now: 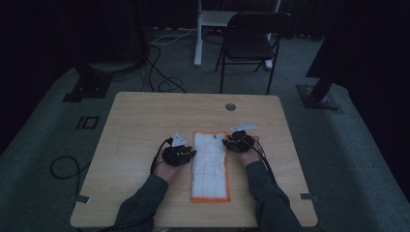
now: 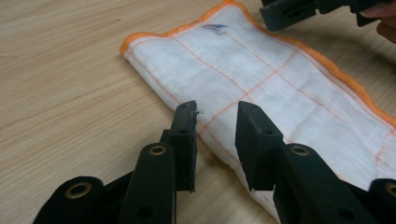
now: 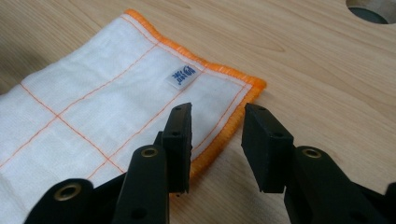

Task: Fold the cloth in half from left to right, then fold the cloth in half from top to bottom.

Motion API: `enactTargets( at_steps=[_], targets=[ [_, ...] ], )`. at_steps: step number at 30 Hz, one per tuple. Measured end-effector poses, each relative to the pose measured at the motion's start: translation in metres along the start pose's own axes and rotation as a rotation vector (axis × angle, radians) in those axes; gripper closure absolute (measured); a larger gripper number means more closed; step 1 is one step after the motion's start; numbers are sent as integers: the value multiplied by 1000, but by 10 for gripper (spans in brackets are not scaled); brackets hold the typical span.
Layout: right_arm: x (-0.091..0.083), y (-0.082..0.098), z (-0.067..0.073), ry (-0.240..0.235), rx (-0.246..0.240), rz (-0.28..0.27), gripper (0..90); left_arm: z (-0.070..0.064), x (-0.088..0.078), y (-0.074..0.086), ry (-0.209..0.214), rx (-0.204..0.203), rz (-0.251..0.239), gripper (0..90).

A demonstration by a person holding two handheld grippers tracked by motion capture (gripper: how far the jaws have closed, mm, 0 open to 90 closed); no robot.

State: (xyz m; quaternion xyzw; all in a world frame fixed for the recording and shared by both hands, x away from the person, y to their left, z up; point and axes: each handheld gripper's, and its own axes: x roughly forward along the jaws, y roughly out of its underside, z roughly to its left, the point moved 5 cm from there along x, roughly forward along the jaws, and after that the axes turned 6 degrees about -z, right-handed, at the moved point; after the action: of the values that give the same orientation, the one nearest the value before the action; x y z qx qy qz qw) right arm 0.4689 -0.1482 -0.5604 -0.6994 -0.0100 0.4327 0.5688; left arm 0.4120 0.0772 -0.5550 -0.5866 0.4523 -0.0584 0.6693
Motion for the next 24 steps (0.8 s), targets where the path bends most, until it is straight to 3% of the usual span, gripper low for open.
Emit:
enactTargets(
  at_steps=[12,24],
  targets=[
    [4,0,-5,9,40,-4,614,21,8,-12,-45,-40,-8,628],
    [7,0,-5,9,51,-8,595,28,23,-27,-65,-49,-11,580]
  ],
)
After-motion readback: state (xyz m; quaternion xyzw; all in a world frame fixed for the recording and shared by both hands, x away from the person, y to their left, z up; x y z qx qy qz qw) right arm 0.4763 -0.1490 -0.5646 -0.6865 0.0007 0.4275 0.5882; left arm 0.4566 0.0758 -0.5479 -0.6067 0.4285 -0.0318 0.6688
